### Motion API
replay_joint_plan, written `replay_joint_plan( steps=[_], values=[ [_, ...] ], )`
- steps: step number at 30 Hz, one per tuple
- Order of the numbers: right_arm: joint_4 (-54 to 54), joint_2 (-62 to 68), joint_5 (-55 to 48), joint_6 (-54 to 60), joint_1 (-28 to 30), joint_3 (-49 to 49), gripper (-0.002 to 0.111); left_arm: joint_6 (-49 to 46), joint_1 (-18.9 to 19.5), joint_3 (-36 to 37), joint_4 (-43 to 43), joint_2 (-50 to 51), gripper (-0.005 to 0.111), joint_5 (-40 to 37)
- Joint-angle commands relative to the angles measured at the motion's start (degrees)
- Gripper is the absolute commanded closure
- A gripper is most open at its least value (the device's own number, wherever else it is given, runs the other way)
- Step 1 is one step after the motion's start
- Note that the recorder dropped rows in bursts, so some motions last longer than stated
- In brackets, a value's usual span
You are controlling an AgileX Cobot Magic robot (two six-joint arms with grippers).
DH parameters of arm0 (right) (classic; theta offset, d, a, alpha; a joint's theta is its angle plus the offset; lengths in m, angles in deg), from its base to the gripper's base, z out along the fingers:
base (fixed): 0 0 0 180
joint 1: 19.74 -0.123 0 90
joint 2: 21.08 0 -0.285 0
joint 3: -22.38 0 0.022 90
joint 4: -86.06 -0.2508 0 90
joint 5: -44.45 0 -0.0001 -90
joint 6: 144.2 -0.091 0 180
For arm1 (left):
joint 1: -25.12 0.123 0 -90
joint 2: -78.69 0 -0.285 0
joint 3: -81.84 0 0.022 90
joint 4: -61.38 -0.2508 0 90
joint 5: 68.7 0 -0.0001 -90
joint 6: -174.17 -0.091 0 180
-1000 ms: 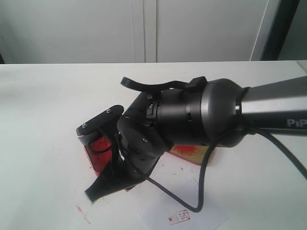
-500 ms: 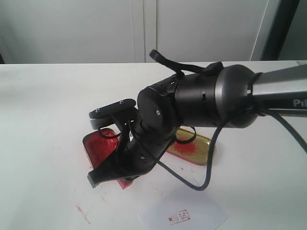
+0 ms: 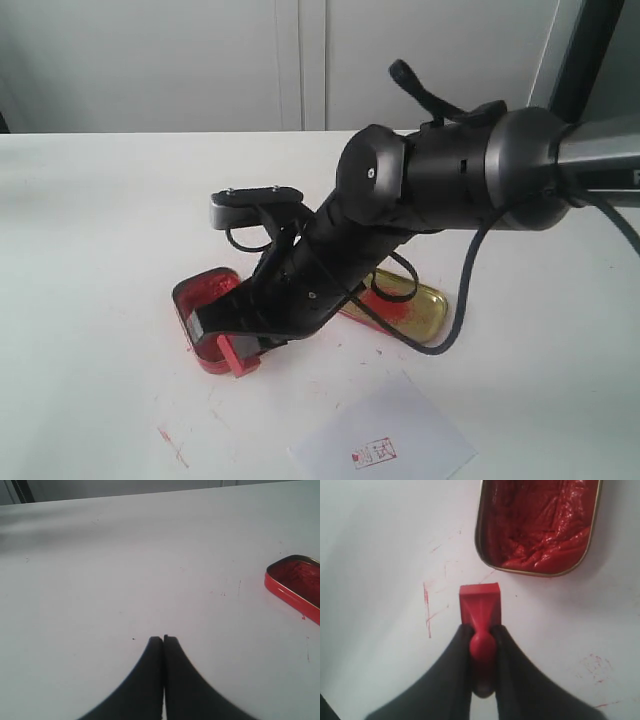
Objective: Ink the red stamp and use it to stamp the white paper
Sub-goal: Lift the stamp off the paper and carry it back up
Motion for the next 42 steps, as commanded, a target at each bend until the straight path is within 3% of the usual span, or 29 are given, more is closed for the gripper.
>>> replay_joint_plan(
  steps=[1,12,42],
  values=[
    [-7.2,-0.7,-2.1,6.8,3.3,0.1,0.108,0.2,0.0,0.3,0.3,-0.3,0.107,0.2],
    [-26.4,-0.7,-1.5,21.2,12.6,0.1,0.108,0.2,0.0,0.3,0.3,-0.3,0.107,0.2],
    [-37.5,17.3,-2.4,21.0,18.5,-16.5,0.108,0.2,0.0,0.3,0.3,-0.3,0.107,0.2]
  ],
)
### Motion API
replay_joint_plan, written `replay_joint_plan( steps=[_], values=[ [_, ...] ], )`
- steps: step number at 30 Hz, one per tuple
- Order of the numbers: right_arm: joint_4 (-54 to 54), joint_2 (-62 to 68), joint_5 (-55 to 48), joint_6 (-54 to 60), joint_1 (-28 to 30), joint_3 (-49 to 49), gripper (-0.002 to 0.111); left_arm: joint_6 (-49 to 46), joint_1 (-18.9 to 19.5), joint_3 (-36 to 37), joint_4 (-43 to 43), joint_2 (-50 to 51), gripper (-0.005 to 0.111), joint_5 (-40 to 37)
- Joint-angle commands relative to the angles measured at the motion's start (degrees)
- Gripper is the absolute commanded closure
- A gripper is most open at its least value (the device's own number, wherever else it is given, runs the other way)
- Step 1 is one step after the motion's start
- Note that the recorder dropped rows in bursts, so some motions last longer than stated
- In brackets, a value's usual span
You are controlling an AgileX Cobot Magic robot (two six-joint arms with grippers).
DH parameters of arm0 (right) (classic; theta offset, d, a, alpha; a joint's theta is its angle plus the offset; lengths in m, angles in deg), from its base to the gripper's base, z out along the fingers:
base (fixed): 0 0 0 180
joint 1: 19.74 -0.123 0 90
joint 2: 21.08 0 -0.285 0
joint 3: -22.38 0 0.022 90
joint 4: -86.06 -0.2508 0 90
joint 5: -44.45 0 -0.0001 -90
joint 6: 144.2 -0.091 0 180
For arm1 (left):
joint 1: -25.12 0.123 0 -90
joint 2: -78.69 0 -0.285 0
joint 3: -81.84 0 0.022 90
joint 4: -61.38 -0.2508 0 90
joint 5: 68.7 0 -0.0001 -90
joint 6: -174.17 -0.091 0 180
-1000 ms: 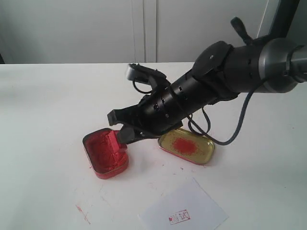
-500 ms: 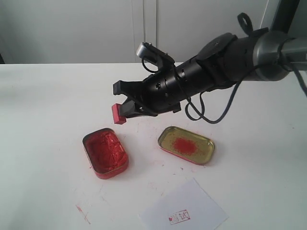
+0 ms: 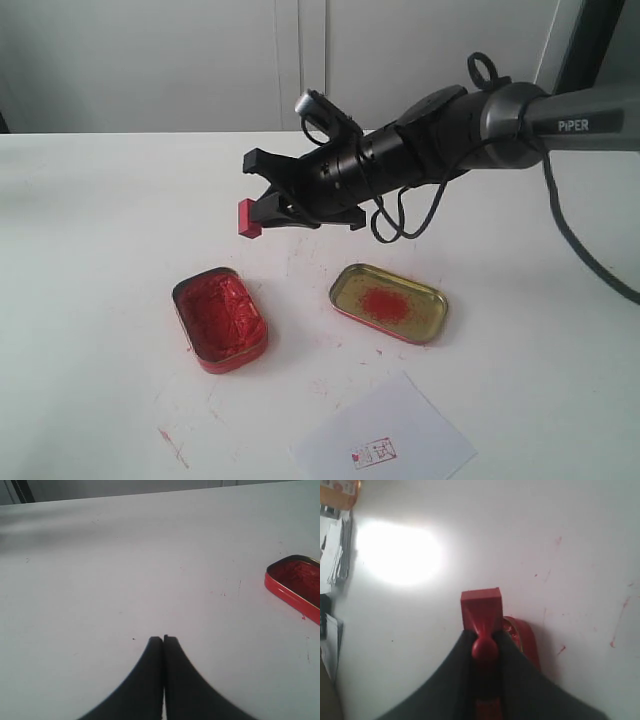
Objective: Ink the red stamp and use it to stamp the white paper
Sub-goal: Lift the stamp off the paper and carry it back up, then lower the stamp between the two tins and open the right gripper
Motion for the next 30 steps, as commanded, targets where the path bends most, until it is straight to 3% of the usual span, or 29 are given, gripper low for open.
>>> replay_joint_plan(
  steps=[1,23,30],
  values=[
    [-0.7,1.6,-0.7,0.6,1.4,-0.5,0.108,0.2,0.0,0.3,0.3,-0.3,0.107,0.2],
    [-0.9,6.3,2.3,-5.4,1.5,-0.5,0.108,0.2,0.0,0.3,0.3,-0.3,0.107,0.2],
    [0.1,6.3,2.4,-7.3,1.5,-0.5,0.096,0.2,0.0,0.3,0.3,-0.3,0.107,0.2]
  ],
)
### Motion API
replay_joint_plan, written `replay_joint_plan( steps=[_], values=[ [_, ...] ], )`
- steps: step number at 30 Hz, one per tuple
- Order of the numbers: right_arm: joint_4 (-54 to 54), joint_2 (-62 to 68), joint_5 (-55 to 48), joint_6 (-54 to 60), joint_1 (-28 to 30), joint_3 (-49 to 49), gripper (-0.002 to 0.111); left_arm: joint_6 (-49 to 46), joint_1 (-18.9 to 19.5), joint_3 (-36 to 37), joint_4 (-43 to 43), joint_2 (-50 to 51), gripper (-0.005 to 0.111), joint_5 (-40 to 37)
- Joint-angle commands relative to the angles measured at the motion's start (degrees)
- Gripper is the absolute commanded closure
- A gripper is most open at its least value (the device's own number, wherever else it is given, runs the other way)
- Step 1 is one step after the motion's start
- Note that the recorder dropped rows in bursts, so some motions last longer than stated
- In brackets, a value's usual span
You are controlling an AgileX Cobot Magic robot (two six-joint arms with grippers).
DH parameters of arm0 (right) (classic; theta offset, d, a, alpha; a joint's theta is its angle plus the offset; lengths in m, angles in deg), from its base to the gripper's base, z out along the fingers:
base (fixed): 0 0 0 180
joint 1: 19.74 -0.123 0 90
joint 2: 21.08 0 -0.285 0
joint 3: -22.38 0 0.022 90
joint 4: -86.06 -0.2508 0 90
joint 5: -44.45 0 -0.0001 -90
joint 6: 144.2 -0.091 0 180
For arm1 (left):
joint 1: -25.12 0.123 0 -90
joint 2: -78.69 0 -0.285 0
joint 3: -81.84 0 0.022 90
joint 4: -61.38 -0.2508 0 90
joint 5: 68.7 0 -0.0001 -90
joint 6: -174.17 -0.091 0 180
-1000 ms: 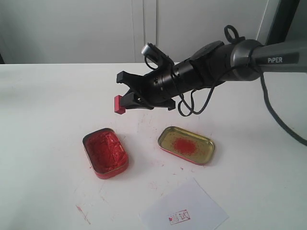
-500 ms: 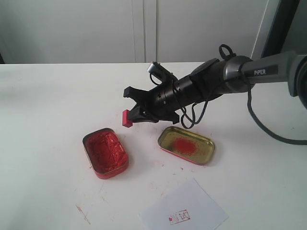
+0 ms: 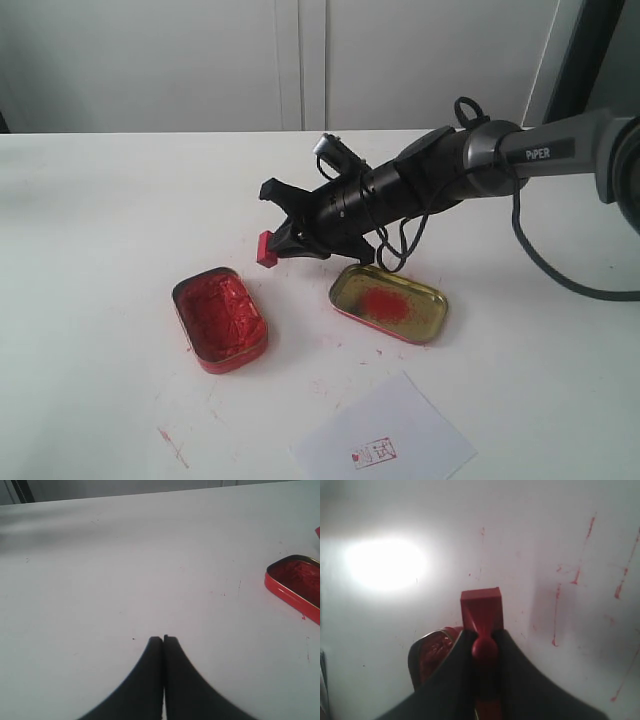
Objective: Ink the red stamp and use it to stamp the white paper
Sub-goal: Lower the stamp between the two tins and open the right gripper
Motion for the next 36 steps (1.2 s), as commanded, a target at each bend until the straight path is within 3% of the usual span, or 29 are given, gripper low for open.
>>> replay_joint_plan(
  steps=[1,19,27,36],
  values=[
    [1.3,-0.1,0.6,-1.7,0.4,-0.3,0.095,0.2,0.0,0.3,0.3,-0.3,0.107,0.2],
    [3.5,0.5,0.8,-3.9,0.4,-0.3,0.092,0.2,0.0,0.3,0.3,-0.3,0.107,0.2],
    [3.5,1.1,0.7,-4.0,0.4,-0.3,0.079,0.2,0.0,0.3,0.3,-0.3,0.107,0.2],
    [3.5,0.8,-0.1,-4.3,0.9,-0.3,0.076,0.2,0.0,0.3,0.3,-0.3,0.107,0.2]
  ],
)
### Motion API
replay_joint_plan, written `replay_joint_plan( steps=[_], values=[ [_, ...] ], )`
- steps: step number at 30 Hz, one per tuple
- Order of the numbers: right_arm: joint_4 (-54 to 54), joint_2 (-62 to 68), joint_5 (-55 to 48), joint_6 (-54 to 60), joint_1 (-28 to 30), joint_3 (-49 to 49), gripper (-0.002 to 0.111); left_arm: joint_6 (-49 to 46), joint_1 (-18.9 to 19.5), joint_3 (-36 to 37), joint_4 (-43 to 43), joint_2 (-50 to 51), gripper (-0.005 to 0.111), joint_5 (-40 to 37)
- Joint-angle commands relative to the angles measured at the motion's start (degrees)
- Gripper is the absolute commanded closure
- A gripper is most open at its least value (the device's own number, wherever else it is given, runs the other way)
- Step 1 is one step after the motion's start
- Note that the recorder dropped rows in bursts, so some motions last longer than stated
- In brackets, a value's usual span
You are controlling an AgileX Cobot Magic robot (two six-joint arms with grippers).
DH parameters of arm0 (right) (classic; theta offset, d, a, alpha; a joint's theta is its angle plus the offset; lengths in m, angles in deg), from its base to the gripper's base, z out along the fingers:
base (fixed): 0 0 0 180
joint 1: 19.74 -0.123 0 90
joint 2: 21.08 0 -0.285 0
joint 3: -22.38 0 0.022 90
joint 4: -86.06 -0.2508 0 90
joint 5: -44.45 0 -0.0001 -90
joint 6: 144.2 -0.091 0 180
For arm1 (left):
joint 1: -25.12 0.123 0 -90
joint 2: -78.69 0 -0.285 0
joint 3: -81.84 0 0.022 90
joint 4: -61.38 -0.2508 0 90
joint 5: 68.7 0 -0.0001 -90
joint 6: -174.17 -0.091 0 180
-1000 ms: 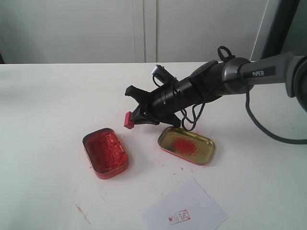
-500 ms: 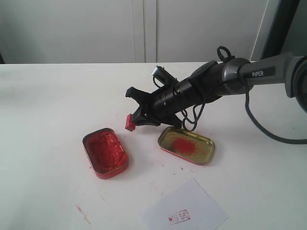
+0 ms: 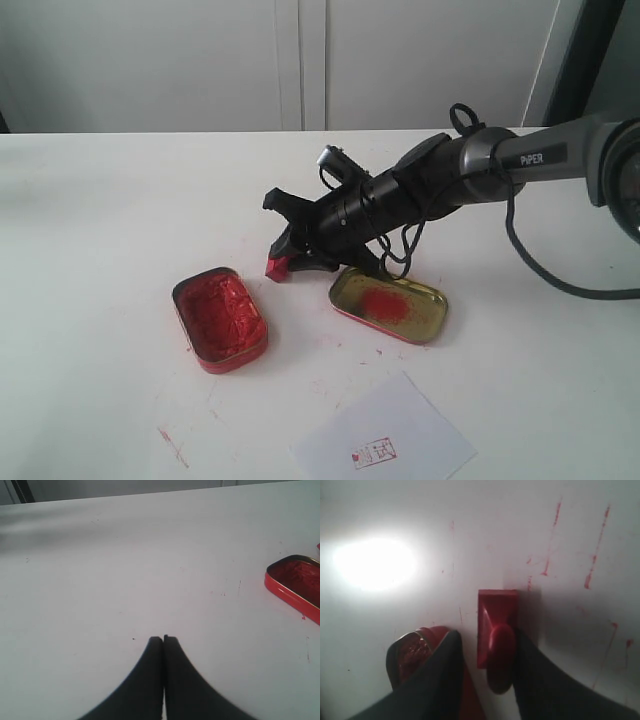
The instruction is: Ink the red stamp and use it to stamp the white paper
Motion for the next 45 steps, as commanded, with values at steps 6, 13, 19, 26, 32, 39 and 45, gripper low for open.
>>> replay_joint_plan(
  steps=[6,13,19,26,32,39,45],
  values=[
    [3.1,-0.5,-1.5,-0.4,1.6,-0.3,0.076,0.2,0.0,0.3,0.3,-0.3,0.107,0.2],
    [7.1,-1.5,-0.8,-1.3,2.0,-0.3,0.069,0.2,0.0,0.3,0.3,-0.3,0.107,0.2],
    [13.9,-2.1,0.0,-5.8,2.1,-0.3,0.064,0.2,0.0,0.3,0.3,-0.3,0.107,0.2],
    [17.5,-2.9,1.5,-8.5,2.6,-0.3,0.064,0.2,0.0,0.3,0.3,-0.3,0.107,0.2],
    [19.9,-4.2,1.5,-9.5,2.6,-0.3,0.064,0.2,0.0,0.3,0.3,-0.3,0.107,0.2],
    [20.0,-5.8,0.1,-10.2,2.6,-0.3,0.066,0.2,0.0,0.3,0.3,-0.3,0.107,0.2],
    [21.4,-7.1,-3.3,-10.2,2.6,-0.3,0.083,0.2,0.0,0.3,0.3,-0.3,0.107,0.2]
  ],
)
